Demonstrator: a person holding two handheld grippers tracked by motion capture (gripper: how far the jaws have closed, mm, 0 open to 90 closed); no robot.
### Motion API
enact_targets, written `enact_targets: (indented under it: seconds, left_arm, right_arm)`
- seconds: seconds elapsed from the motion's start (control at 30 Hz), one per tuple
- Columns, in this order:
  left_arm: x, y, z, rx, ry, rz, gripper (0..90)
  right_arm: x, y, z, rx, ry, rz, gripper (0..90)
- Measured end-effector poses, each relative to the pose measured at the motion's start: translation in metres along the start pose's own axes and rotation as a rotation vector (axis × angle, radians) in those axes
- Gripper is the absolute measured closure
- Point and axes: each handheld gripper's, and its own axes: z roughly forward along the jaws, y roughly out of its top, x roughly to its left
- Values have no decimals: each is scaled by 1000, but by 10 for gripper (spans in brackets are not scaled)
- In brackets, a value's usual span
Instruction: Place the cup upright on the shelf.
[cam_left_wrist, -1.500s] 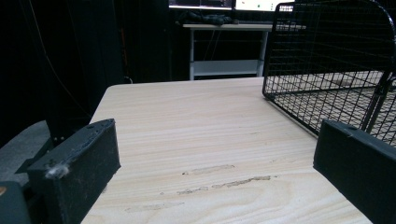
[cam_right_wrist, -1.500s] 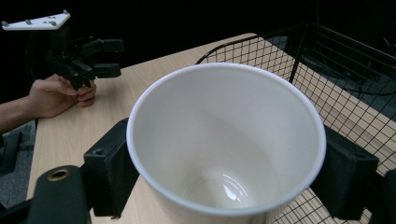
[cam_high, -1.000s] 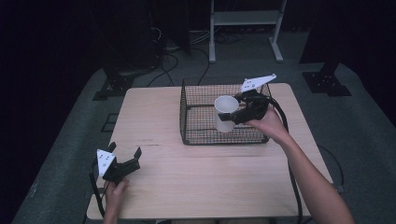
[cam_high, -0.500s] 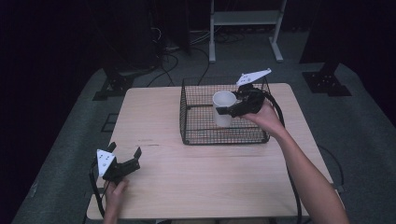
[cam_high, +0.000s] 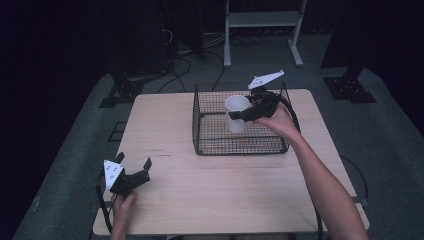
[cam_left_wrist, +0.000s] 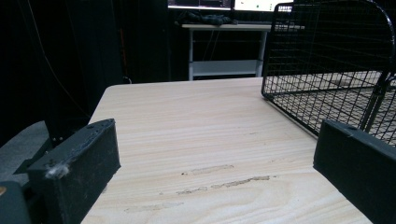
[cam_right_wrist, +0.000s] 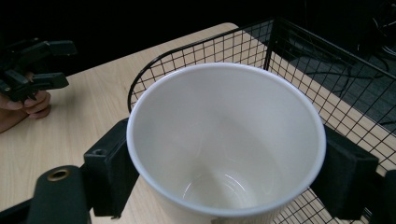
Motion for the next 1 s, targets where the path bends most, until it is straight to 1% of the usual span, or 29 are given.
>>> enact_targets:
  seconds: [0.07,0.23,0.3,0.43,0.6,0.73,0.77,0.87,0.93,1.0]
  left_arm:
    - [0,0,0,0,1,-2,0]
    - [0,0,0,-1,-1,-3,0]
    - [0,0,0,-1,-3,1,0]
    - [0,0,0,-2,-4,3,0]
    - [-1,0,0,-2,-3,4,0]
    - [-1,0,0,-3,-4,4,0]
    - [0,0,0,-2,-5,4,0]
    - [0,0,0,-2,-5,3,0]
    - [0,0,0,-2,-5,4,0]
    - [0,0,0,-3,-4,3,0]
  right_arm:
    - [-2,1,3,12,-1,1,184]
    - [-6,6,5,14,6,7,184]
    - [-7,7,7,7,-5,0,184]
    - [-10,5,12,8,1,7,184]
    - [-16,-2,26,18,14,37,184]
    - [-22,-9,38,14,17,57,184]
    - [-24,-11,41,20,15,67,184]
    - [-30,-14,46,23,10,83,184]
    - [-33,-15,49,16,16,95,184]
    - [-35,-15,52,21,25,103,184]
